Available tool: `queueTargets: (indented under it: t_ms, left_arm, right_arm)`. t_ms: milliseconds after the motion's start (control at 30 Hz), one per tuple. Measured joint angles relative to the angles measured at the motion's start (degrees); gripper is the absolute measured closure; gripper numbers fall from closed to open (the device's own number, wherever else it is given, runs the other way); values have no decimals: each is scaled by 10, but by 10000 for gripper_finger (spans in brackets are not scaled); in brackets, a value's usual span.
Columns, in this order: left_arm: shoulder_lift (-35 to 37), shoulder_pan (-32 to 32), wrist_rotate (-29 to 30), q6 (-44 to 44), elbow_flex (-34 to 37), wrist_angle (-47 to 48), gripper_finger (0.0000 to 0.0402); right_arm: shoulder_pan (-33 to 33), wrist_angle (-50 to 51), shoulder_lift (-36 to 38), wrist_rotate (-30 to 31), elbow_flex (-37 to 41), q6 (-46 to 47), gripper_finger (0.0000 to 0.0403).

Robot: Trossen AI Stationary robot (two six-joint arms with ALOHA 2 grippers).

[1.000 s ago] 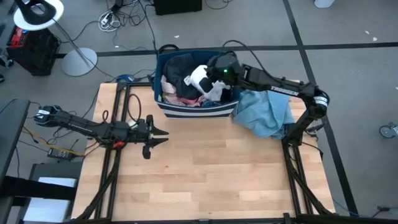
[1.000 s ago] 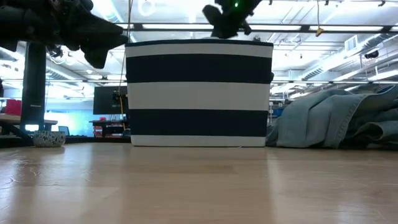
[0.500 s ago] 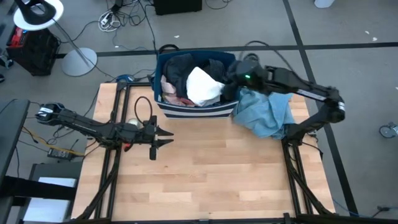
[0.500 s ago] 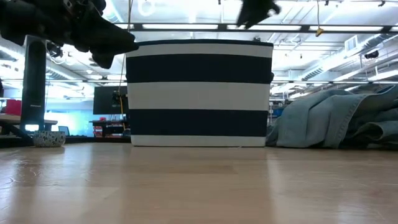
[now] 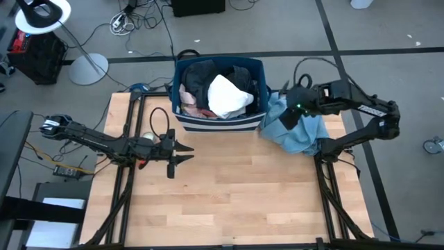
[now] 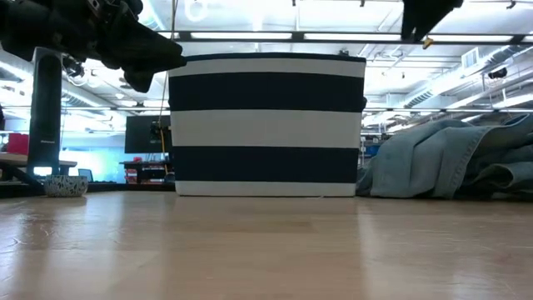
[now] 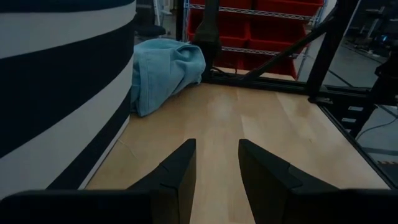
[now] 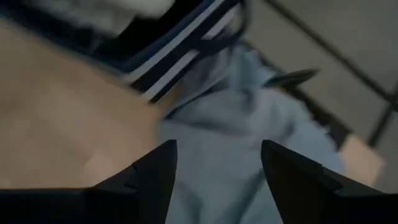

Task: Sort clothes
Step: Put the blue pants into the blue laundry organizer

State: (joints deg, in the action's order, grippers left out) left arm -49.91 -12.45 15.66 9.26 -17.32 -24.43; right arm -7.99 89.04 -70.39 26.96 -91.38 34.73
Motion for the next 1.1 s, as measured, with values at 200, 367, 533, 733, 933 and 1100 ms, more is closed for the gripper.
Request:
queueTargets:
  t_ms: [200,367,533,733,933,1100]
  left_arm:
    - [0,0,0,3,0,0,275]
    - [0,0,0,4,0,1,275]
    - [0,0,0,6,0,1,275]
    - [0,0,0,10,1,1,275]
    - [0,0,0,15,1,1,275]
    - [0,0,0,18,1,1,275]
  right_arm:
    - [2,-14,1,-63,57,0,171]
    - [0,-11,0,-62,134,73,169]
    - [-1,-41,1,-84,234,85,163]
    - [-8,-131,1,-64,352,55,164]
    - [-53,-349,1,-70,475,-16,165]
    - [-86,-494,-8,-120,572,-14,246]
